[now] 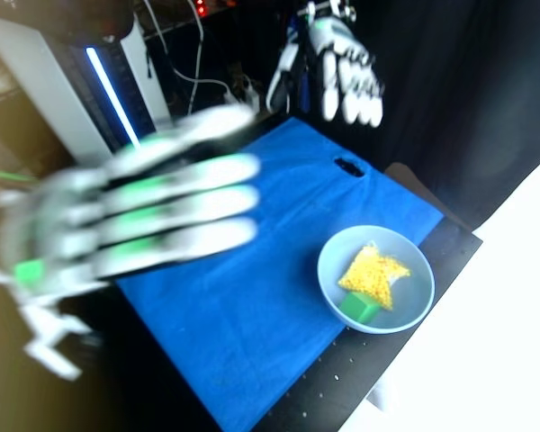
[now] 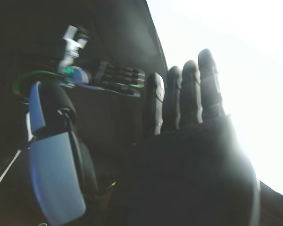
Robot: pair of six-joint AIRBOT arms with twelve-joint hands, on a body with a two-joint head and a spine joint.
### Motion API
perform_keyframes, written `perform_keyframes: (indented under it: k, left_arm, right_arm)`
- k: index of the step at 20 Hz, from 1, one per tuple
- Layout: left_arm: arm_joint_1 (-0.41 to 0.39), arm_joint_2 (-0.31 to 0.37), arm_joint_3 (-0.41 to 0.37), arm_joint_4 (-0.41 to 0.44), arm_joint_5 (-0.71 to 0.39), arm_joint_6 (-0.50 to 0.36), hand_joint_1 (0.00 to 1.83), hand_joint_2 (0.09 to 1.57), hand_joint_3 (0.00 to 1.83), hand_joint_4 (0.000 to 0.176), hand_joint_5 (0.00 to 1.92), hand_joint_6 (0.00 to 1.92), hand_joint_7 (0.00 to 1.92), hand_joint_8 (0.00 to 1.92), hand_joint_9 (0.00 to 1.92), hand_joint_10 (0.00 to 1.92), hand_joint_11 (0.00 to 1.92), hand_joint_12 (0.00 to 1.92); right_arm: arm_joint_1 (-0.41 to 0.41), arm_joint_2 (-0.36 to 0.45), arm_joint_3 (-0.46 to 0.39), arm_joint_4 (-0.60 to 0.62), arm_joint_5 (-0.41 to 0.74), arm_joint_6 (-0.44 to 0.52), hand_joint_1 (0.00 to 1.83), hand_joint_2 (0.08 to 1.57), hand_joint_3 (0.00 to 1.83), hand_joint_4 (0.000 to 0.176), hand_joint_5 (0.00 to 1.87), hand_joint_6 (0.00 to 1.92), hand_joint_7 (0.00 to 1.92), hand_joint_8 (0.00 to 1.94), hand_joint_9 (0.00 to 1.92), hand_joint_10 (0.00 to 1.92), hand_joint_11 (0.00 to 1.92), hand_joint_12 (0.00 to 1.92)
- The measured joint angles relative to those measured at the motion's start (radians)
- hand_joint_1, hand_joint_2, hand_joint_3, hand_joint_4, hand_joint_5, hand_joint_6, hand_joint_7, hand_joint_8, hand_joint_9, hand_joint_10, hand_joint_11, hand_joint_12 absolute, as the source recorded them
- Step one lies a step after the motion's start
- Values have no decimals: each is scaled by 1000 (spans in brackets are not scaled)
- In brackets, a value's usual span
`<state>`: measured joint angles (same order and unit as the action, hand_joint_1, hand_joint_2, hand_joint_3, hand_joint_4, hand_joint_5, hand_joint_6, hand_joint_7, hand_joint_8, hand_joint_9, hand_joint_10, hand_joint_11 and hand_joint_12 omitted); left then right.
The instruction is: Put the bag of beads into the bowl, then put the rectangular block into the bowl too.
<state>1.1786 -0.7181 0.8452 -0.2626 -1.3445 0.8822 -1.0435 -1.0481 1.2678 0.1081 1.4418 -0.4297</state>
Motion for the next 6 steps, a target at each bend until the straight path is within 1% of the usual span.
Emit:
perform_keyframes:
  k: [1, 2, 3, 4, 6]
  left_arm:
    - [50, 0, -21, -33, -43, 0, 642, 848, 0, 118, 0, 0, 0, 0, 0, 0, 0, 0]
    - [64, 0, -29, -38, -58, 0, 632, 849, 0, 116, 0, 0, 0, 0, 0, 0, 0, 0]
    - [83, -1, -38, -37, -85, 0, 544, 852, 0, 119, 0, 0, 0, 0, 0, 0, 0, 0]
    - [89, -1, -39, -37, -98, 0, 509, 851, 0, 148, 0, 0, 0, 0, 0, 0, 0, 0]
    - [98, -1, -48, -53, -141, -1, 471, 879, 5, 145, 0, 0, 0, 0, 0, 0, 0, 0]
  right_arm:
    - [-91, 5, -35, 76, 40, 0, 608, 835, 8, 176, 0, 0, 0, 0, 0, 0, 0, 0]
    - [-122, 9, -50, 102, 55, 0, 614, 836, 7, 176, 0, 0, 0, 0, 0, 0, 0, 0]
    - [-164, 14, -64, 136, 85, -1, 585, 821, 0, 176, 0, 0, 0, 0, 0, 0, 0, 0]
    - [-182, 14, -70, 166, 97, -1, 611, 811, 0, 176, 0, 0, 0, 0, 0, 0, 0, 0]
    - [-202, 20, -82, 187, 137, 0, 619, 820, 1, 176, 0, 0, 0, 0, 0, 0, 0, 0]
